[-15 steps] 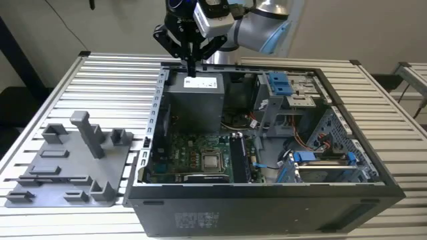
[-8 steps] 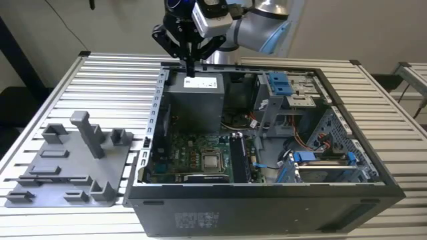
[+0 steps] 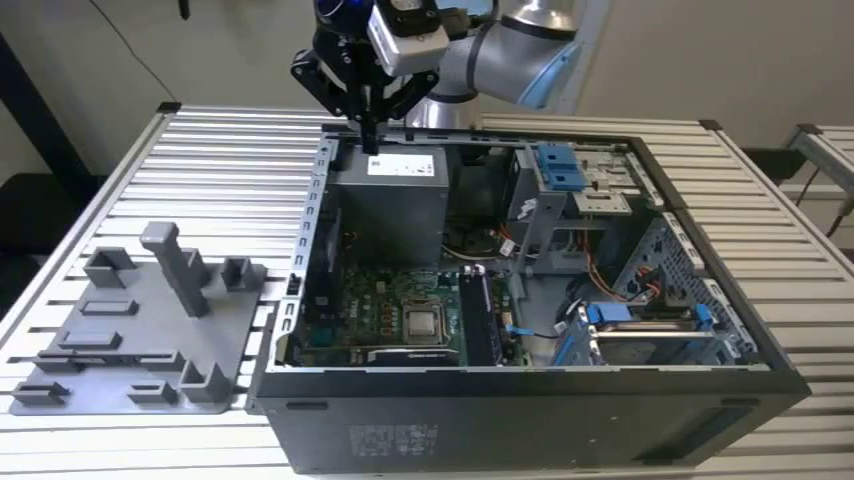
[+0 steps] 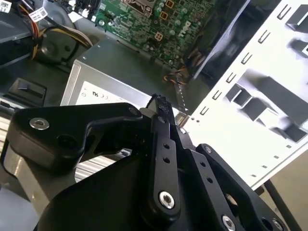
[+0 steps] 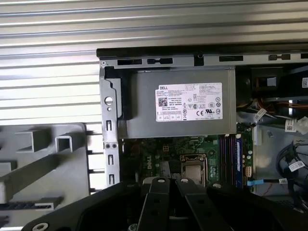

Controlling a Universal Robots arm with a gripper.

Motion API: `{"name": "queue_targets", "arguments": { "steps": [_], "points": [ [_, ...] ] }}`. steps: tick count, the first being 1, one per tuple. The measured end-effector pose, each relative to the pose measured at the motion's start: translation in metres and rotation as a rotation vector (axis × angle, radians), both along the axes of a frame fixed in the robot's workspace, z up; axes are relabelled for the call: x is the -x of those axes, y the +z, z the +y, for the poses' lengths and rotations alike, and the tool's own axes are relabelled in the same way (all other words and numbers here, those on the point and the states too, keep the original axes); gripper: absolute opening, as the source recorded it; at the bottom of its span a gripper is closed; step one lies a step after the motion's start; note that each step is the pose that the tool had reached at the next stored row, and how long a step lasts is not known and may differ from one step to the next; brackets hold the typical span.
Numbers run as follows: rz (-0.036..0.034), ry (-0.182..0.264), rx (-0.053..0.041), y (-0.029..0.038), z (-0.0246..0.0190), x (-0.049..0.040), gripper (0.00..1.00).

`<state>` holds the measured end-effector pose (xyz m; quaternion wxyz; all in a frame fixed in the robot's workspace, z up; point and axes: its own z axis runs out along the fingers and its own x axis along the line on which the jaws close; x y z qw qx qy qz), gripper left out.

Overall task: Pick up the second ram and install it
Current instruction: 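Reach for the second ram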

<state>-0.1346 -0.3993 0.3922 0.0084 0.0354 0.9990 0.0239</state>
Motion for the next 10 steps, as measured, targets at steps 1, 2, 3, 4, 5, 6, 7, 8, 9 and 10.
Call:
{"name": "queue_targets", "arguments": {
  "steps": [1, 2, 3, 4, 5, 6, 7, 8, 9, 10],
  "points": [
    [0.0003, 0.000, 0.0000, 0.0000, -0.0001, 0.0017, 0.11],
    [0.0007, 0.000, -0.0001, -0.0001, -0.0002, 0.0031, 0.11],
    [0.0012, 0.000, -0.0002, -0.0002, -0.0002, 0.0040, 0.11],
    [0.0019, 0.000, -0.0001, -0.0002, -0.0001, 0.0046, 0.11],
    [0.0025, 0.000, 0.0000, -0.0002, -0.0002, 0.0052, 0.11],
    [0.0030, 0.000, 0.0000, -0.0002, -0.0002, 0.0061, 0.11],
    [0.0033, 0.000, 0.0000, -0.0001, -0.0002, 0.0073, 0.11],
    [0.0036, 0.000, 0.0000, -0.0002, -0.0002, 0.0087, 0.11],
    [0.0038, 0.000, 0.0000, -0.0002, -0.0002, 0.0101, 0.11],
    [0.0041, 0.000, 0.0000, -0.0003, -0.0002, 0.0113, 0.11]
  ]
}}
